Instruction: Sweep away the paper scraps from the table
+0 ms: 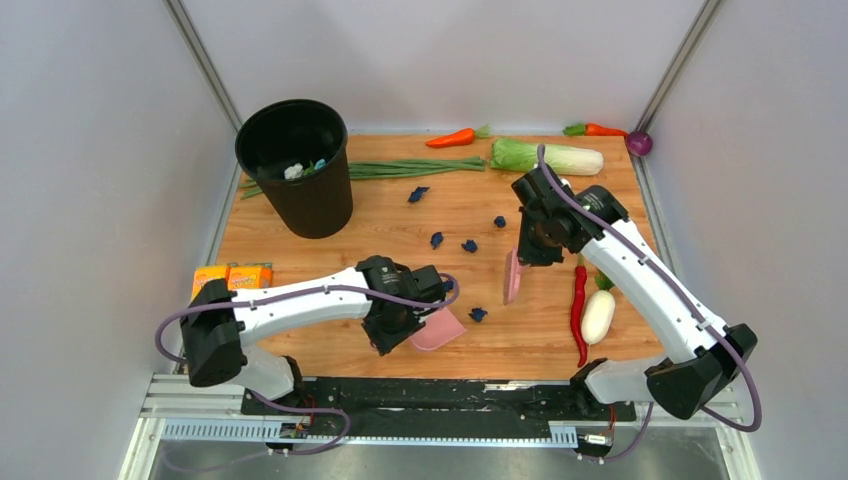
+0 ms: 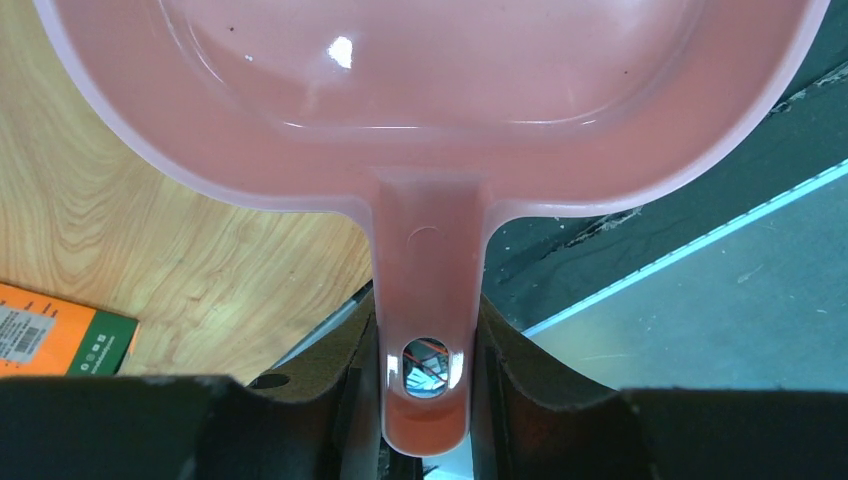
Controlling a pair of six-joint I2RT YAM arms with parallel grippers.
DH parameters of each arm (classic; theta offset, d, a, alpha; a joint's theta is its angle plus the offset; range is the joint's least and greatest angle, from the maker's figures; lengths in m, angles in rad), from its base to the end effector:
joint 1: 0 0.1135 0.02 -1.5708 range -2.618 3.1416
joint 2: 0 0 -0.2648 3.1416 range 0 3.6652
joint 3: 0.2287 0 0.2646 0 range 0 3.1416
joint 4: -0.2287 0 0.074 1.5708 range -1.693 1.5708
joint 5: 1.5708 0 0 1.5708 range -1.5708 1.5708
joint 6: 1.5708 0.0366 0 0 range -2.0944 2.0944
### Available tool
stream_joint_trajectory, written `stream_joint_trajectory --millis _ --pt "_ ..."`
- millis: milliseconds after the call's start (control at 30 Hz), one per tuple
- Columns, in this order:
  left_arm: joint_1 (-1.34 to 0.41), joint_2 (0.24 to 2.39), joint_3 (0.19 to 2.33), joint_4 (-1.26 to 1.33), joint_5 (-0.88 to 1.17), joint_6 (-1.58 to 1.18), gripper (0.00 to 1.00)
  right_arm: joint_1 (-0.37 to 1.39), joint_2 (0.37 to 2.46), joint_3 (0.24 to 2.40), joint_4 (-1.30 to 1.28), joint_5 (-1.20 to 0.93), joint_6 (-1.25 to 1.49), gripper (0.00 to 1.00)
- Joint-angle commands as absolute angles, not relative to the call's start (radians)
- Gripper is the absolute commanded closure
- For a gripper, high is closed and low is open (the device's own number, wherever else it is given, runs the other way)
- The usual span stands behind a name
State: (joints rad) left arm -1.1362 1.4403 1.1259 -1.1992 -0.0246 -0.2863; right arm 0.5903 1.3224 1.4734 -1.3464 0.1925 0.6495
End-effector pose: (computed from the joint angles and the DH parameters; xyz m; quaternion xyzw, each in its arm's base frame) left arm 0.1084 -0.2314 0.2430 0.4118 0.9108 -0.0094 0.0297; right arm 0.2041 0.1283 0.3660 0.0469 0.9769 0.0311 0.2060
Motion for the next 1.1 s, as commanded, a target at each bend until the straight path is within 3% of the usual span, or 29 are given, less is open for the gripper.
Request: stream_joint_trajectory --millis 0,400,1067 --pt "-1.183 1.515 1.129 -1.161 -0.02 -0.261 1.0 0.606 1.333 1.453 -1.407 0.203 0.626 1.0" --pt "-1.213 1.689 1.135 -1.111 -0.029 -0.245 1.0 0.655 1.347 1.39 -1.284 0.164 0.571 1.0" --pt "-1.218 1.718 1.169 -1.131 -0.052 -0.242 1.0 0.676 1.41 1.358 -1.151 0.118 0.443 1.0"
